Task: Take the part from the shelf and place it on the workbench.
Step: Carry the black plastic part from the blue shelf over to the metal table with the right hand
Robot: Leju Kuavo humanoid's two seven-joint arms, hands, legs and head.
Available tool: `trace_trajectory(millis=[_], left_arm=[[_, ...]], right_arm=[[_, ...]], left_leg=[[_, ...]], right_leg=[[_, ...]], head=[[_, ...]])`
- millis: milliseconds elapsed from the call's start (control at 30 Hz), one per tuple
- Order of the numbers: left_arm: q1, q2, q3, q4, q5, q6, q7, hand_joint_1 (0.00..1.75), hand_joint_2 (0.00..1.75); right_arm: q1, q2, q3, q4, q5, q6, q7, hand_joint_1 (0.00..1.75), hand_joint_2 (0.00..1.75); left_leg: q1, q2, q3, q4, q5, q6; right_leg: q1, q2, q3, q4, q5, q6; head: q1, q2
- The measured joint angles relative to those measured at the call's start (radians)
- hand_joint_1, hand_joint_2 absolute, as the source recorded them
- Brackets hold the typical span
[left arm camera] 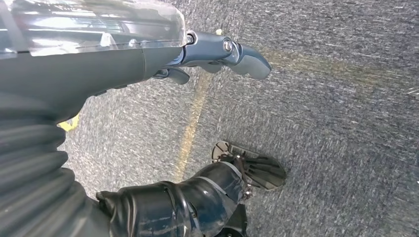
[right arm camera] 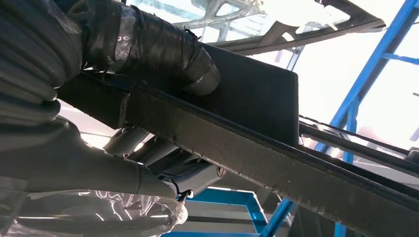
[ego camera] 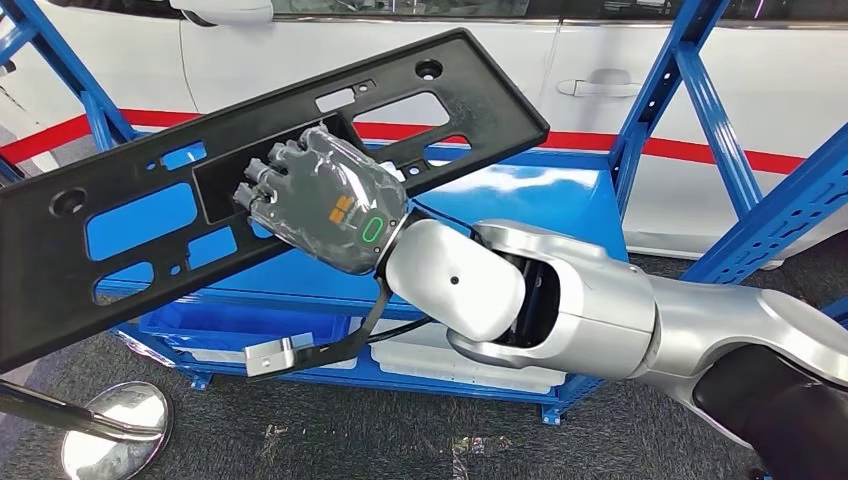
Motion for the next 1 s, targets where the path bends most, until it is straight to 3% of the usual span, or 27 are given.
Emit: trace_trajectory(millis=[533, 1000], left_arm=[[0.001, -0.002, 0.000, 0.000, 0.000, 0.006, 0.024, 0.00, 1.75], [0.001, -0.001, 0.000, 0.000, -0.013, -0.003, 0.010, 0.00, 1.75]], right_arm=[[0.013, -0.004, 0.002, -0.013, -0.045, -0.039, 0.017, 1.75, 1.75], [0.033, -0.038, -0.047, -0.017, -0.109, -0.043, 0.039, 1.75, 1.75]], left_leg=[[0.000, 0.000, 0.000, 0.000, 0.000, 0.000], [0.000, 0.000, 0.000, 0.001, 0.000, 0.000]], right_leg=[[0.000, 0.000, 0.000, -0.001, 0.000, 0.000], [0.000, 0.000, 0.000, -0.001, 0.000, 0.000]], head=[[0.000, 0.000], [0.000, 0.000]])
